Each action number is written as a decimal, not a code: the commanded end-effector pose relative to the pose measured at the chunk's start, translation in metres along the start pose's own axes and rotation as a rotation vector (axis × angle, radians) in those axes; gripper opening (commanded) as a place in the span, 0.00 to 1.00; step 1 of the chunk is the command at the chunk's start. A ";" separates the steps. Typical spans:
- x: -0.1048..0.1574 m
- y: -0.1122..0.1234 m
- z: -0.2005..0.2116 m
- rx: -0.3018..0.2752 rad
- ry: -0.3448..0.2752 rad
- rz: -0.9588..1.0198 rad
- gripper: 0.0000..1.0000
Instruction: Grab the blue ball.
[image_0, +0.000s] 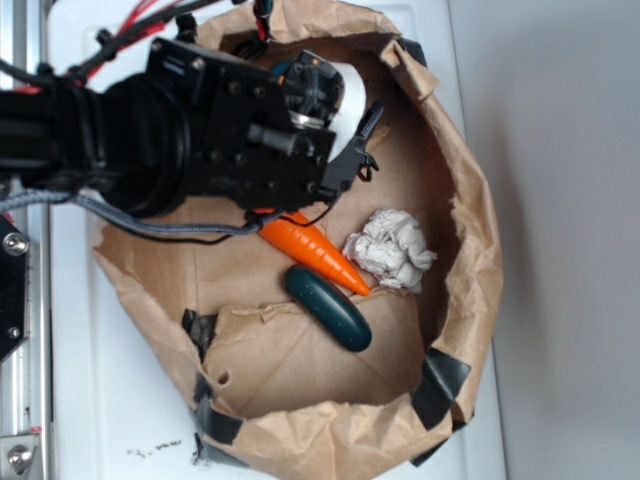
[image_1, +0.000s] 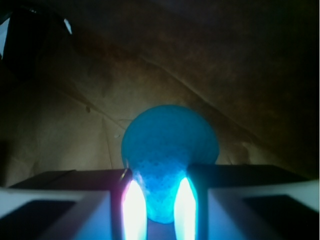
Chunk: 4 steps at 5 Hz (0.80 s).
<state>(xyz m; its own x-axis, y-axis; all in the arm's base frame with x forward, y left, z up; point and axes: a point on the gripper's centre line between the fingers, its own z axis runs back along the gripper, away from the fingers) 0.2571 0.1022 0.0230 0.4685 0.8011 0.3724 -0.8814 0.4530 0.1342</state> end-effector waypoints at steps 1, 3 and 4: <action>0.017 0.017 0.094 -0.285 0.106 -0.001 0.00; 0.021 0.044 0.166 -0.549 0.230 -0.135 0.00; 0.022 0.047 0.179 -0.624 0.253 -0.196 0.00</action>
<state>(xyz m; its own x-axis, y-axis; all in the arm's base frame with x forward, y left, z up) 0.2222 0.0403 0.1825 0.7010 0.7065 0.0971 -0.6321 0.6786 -0.3740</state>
